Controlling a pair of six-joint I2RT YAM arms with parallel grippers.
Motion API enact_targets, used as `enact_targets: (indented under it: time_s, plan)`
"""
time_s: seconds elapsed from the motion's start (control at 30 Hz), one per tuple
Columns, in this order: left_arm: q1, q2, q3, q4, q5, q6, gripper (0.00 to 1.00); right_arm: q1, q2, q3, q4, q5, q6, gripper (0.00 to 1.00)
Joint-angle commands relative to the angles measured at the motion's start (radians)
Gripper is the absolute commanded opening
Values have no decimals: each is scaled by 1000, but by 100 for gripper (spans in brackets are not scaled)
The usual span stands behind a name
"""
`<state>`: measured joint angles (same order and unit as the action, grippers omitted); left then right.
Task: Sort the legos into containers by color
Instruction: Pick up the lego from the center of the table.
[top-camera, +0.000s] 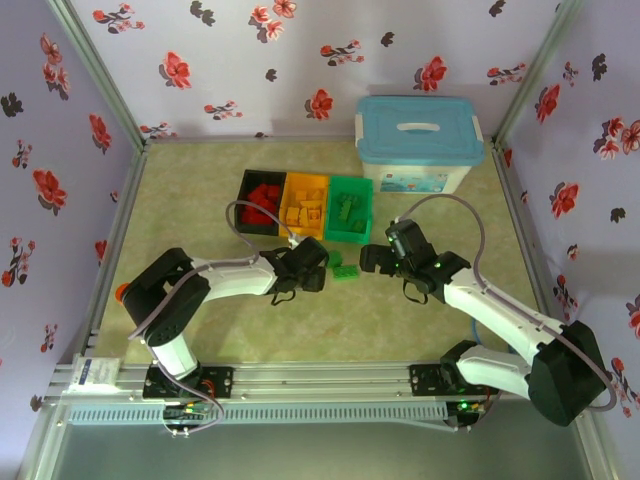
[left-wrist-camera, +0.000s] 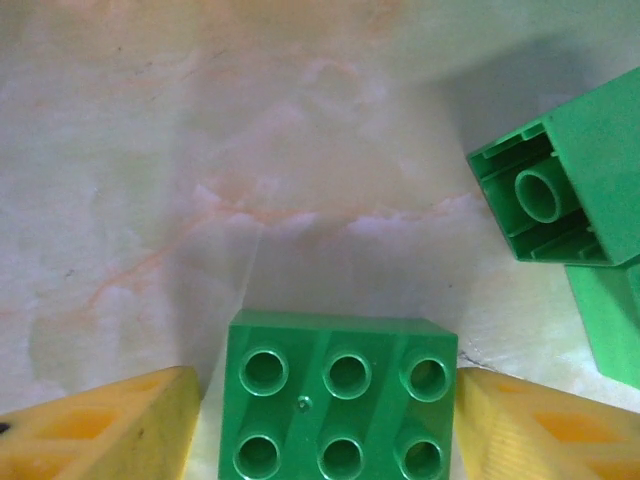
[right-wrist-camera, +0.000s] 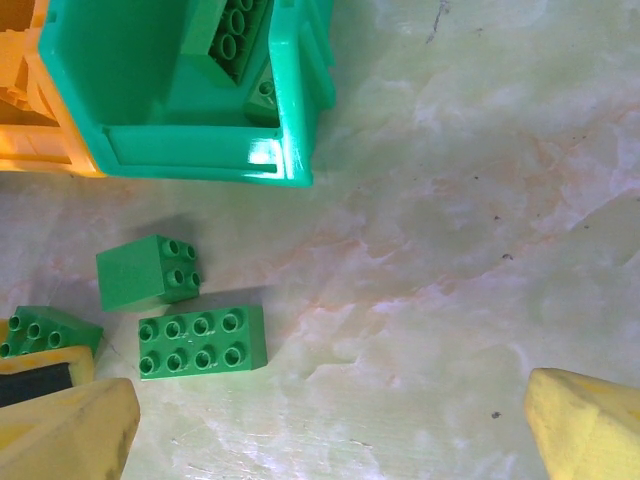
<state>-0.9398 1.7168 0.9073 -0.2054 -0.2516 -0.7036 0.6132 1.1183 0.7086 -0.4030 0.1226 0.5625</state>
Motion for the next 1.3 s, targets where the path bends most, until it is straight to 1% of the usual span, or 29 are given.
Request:
enact_targets:
  time_s: [0.0,0.13,0.23,0.37,0.53,0.63,0.93,1.07,1.27]
  plan:
    - [-8,6,18,-34,-20,-1,59,-6,-8,-21,22,-4,28,99]
    - [-14,-14,22,-47,-36,4,48,-6,-16,-31,22,-3,32,99]
    - [-25,-38,31,-65,-59,11,45,-6,-24,-38,24,-3,36,99]
    - [-42,-83,37,-65,-82,35,45,-6,-30,-44,24,0,38,99]
    - [-82,-175,10,73,-81,141,45,-6,-34,-56,28,-4,46,99]
    - [-83,-191,28,96,-79,178,45,-6,-38,-71,33,-6,56,99]
    - [-82,-157,126,123,-67,260,45,-6,-83,-102,23,12,65,99]
    - [-75,-130,161,143,-45,278,45,-6,-87,-111,23,16,67,99]
    - [-28,-48,262,100,3,288,45,-6,-95,-126,28,22,71,99]
